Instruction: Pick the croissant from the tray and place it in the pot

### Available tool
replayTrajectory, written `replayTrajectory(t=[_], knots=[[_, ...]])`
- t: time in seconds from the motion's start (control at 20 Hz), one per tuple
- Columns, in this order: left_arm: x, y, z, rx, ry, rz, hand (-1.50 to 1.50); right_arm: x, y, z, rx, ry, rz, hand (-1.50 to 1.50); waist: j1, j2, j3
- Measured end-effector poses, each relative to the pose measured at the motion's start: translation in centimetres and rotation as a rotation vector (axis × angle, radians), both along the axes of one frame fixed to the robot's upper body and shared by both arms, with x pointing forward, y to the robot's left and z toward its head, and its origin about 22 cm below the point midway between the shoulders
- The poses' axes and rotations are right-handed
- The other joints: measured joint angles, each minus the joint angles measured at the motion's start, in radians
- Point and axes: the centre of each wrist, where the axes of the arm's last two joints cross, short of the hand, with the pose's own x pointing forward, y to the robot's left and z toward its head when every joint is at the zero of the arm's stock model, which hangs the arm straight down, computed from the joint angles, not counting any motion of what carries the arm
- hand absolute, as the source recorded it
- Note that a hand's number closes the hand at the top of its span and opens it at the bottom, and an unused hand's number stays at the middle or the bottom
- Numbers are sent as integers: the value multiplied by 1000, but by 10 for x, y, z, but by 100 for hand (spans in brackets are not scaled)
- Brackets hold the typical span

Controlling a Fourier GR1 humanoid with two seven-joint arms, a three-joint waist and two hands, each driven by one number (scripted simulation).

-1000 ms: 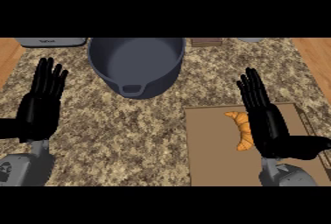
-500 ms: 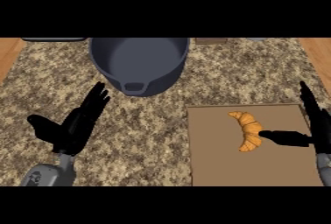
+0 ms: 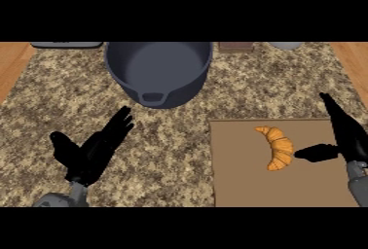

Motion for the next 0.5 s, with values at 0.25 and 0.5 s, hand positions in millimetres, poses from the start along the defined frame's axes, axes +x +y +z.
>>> replayTrajectory(t=[0.25,0.5], knots=[[-7,-2,-1,2,5,8,0,1,26,63,-38,85,11,-150,-12,-6,-1],[-10,1,-1,6,9,3,0,6,48,113,-9,211,-13,-150,-9,-5,0]])
